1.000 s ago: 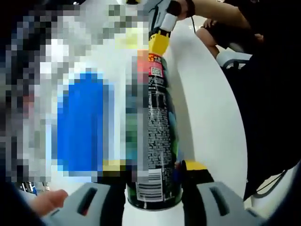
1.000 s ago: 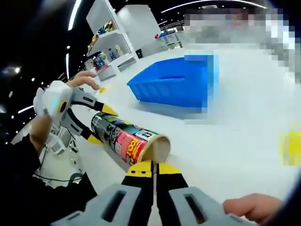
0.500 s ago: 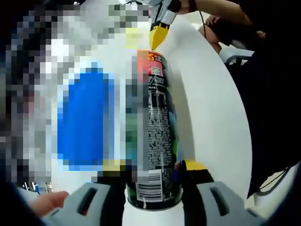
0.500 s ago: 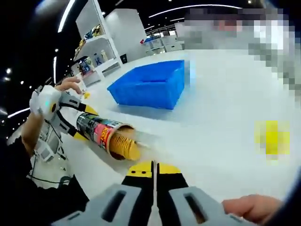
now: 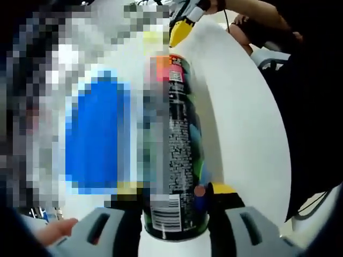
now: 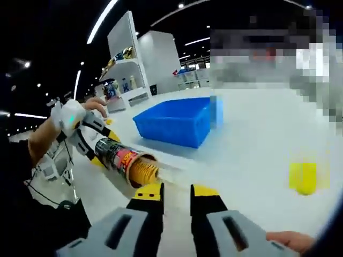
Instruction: Open the lid of the chip container on the table, take out the chips, place them into the box in front of the container, and close the lid
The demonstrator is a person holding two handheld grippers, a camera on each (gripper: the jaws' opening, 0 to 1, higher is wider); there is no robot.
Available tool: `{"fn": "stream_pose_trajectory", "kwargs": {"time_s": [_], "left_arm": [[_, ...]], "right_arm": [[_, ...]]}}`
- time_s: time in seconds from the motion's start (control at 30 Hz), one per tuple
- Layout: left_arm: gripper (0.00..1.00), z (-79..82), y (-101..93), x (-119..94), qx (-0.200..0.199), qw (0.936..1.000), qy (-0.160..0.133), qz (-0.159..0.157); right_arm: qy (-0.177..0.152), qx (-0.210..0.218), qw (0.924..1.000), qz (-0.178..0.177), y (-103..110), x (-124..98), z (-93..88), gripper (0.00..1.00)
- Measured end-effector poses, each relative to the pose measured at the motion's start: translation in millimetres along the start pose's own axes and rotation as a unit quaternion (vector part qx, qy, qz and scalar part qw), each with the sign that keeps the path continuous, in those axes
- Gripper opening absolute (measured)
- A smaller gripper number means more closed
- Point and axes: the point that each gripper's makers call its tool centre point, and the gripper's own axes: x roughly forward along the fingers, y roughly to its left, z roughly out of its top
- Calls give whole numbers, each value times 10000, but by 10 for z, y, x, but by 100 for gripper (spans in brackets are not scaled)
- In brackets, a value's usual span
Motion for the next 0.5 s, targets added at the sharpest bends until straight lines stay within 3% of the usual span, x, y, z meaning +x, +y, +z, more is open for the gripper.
{"fn": "stream_pose_trajectory", "kwargs": {"time_s": [0.07,0.13,0.27,0.4,0.5], "left_arm": [[49,2,5,-10,-9,10000,-6,-10],[49,4,4,-11,-11,10000,-22,-6],[49,4,2,-15,-6,10000,-49,13],[49,6,0,-18,-5,9999,-97,39],[49,7,-2,-20,4,9999,-117,62]], "right_arm": [[-540,198,9983,47,43,-82,191,13],[-697,427,9965,170,128,-164,272,10],[-473,492,9974,247,255,-125,218,7],[-110,501,9982,324,423,1,46,1],[125,471,9981,375,400,137,-63,1]]}}
